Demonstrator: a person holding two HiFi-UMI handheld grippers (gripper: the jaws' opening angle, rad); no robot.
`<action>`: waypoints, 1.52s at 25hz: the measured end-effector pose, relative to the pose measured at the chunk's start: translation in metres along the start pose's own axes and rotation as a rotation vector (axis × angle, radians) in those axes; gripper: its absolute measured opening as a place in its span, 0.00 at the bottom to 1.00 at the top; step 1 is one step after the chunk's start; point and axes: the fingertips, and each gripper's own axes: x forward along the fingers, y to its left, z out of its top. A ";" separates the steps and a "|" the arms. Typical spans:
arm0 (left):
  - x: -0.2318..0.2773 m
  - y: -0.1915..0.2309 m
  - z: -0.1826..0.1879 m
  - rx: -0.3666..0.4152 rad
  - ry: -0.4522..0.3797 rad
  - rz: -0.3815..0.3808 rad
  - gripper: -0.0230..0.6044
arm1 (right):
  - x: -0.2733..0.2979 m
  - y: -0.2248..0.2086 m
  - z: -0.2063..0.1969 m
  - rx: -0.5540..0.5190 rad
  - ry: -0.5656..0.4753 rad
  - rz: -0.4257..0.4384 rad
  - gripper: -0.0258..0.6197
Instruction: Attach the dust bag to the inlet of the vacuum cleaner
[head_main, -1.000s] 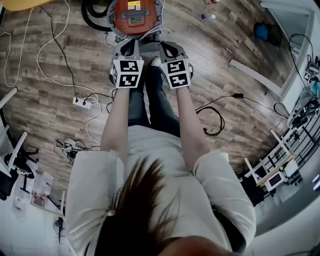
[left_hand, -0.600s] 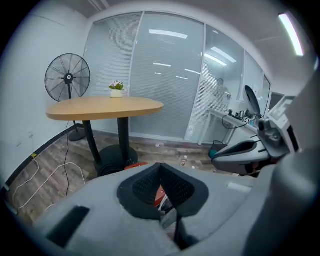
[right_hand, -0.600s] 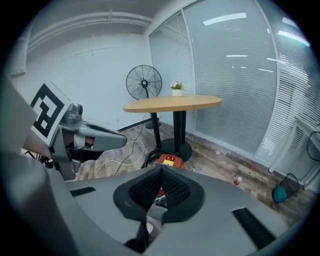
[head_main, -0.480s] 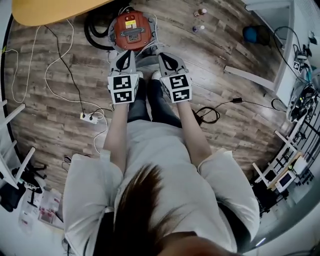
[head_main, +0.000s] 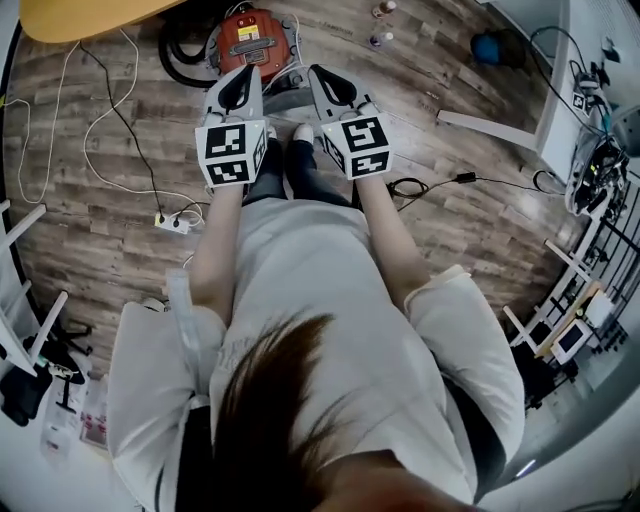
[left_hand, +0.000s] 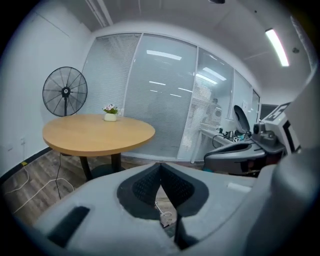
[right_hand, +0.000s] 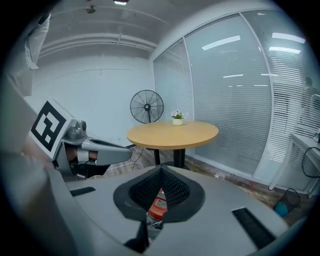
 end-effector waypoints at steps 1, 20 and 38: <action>-0.003 -0.003 0.007 0.017 -0.010 -0.006 0.06 | -0.005 0.000 0.005 -0.002 -0.009 0.000 0.04; -0.057 -0.047 0.097 0.071 -0.174 -0.093 0.06 | -0.073 -0.007 0.084 -0.027 -0.164 -0.040 0.04; -0.098 -0.062 0.127 0.126 -0.284 -0.125 0.07 | -0.124 0.000 0.102 0.013 -0.260 -0.064 0.04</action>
